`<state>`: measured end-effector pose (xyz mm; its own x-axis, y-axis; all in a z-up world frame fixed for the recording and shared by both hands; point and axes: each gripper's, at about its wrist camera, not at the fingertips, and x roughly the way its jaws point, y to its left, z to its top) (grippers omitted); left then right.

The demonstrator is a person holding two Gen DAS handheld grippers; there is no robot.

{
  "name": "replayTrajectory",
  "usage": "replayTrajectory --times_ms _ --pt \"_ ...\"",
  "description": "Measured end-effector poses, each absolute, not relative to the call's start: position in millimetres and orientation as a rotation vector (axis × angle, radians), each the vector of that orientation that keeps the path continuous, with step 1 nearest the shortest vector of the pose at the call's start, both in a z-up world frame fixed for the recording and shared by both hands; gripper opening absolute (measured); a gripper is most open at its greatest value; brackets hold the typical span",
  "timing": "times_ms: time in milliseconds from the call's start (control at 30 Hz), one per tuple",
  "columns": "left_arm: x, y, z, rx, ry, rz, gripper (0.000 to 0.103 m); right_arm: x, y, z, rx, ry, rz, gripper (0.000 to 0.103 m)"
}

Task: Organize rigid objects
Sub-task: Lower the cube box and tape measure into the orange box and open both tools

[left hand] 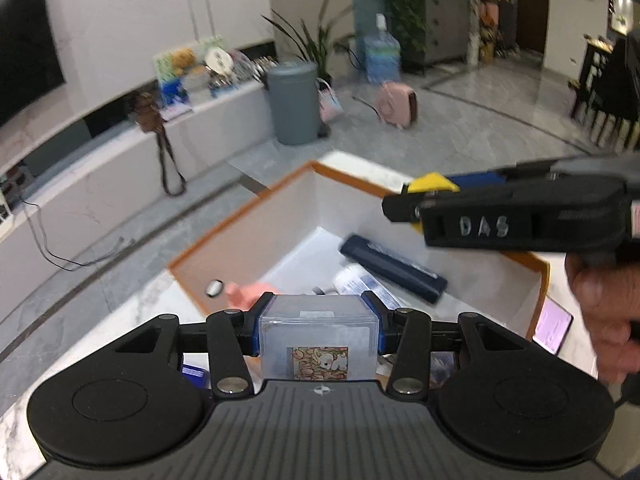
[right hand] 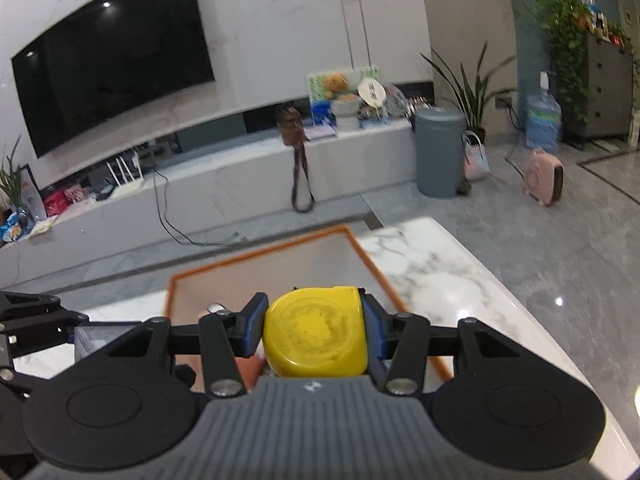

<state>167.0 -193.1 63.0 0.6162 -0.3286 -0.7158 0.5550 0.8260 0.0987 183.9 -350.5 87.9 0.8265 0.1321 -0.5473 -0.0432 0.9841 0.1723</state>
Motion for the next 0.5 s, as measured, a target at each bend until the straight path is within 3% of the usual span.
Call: replayTrajectory --times_ms 500 --pt "181 -228 11 0.498 0.859 -0.564 0.053 206 -352 59 0.065 0.747 0.112 0.052"
